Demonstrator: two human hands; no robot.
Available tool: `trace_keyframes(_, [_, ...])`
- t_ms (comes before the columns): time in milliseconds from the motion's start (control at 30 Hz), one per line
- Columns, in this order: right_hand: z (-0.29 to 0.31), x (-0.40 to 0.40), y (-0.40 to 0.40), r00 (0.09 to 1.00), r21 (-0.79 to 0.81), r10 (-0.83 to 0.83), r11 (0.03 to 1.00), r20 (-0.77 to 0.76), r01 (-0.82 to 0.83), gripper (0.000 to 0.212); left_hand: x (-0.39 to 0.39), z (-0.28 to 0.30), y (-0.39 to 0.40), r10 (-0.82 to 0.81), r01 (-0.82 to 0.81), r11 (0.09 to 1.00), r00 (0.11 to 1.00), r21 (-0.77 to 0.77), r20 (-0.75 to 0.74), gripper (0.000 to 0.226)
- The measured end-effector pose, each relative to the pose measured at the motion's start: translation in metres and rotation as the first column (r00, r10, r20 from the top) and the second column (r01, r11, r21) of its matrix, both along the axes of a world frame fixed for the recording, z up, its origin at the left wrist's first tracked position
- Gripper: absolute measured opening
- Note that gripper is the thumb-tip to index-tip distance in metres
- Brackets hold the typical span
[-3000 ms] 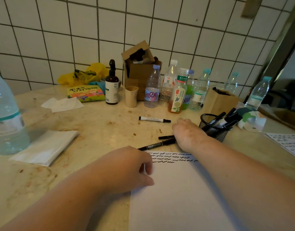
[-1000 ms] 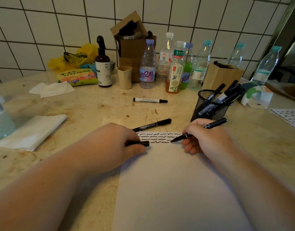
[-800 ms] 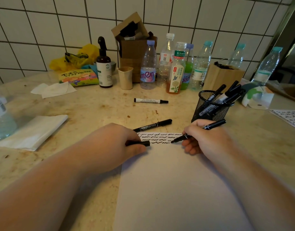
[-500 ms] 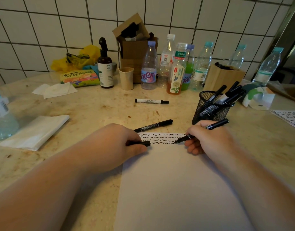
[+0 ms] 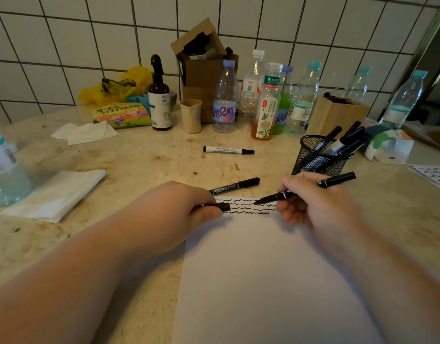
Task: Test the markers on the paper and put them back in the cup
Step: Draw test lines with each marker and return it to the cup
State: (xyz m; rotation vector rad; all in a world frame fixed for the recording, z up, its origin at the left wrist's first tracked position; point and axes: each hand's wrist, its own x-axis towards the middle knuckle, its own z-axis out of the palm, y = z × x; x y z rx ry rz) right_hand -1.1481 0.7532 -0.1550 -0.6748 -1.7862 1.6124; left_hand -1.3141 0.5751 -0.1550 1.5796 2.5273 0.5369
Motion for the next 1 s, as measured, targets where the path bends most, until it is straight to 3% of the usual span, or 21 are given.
trace_keyframes(233, [0.007,0.004,-0.011,0.952,-0.120,0.252,0.954,-0.175,-0.275,0.017,0.002,0.003,0.000,-0.016,0.014,0.998,0.999,0.063,0.036,0.020])
trace_keyframes(600, [0.006,0.006,-0.014,0.926,-0.079,0.367,0.924,-0.089,-0.374,0.015,0.006,0.004,-0.001,-0.061,0.052,0.995,0.993,0.089,0.099,0.020])
trace_keyframes(700, [0.007,0.006,-0.016,0.926,0.013,0.375,0.927,-0.039,-0.375,0.013,0.009,0.005,0.000,-0.066,0.052,0.993,0.988,0.103,0.137,0.018])
trace_keyframes(1000, [0.004,0.006,-0.014,0.914,0.053,0.393,0.920,-0.104,-0.389,0.009,0.014,0.006,0.003,-0.100,0.068,0.990,0.956,0.125,0.274,0.020])
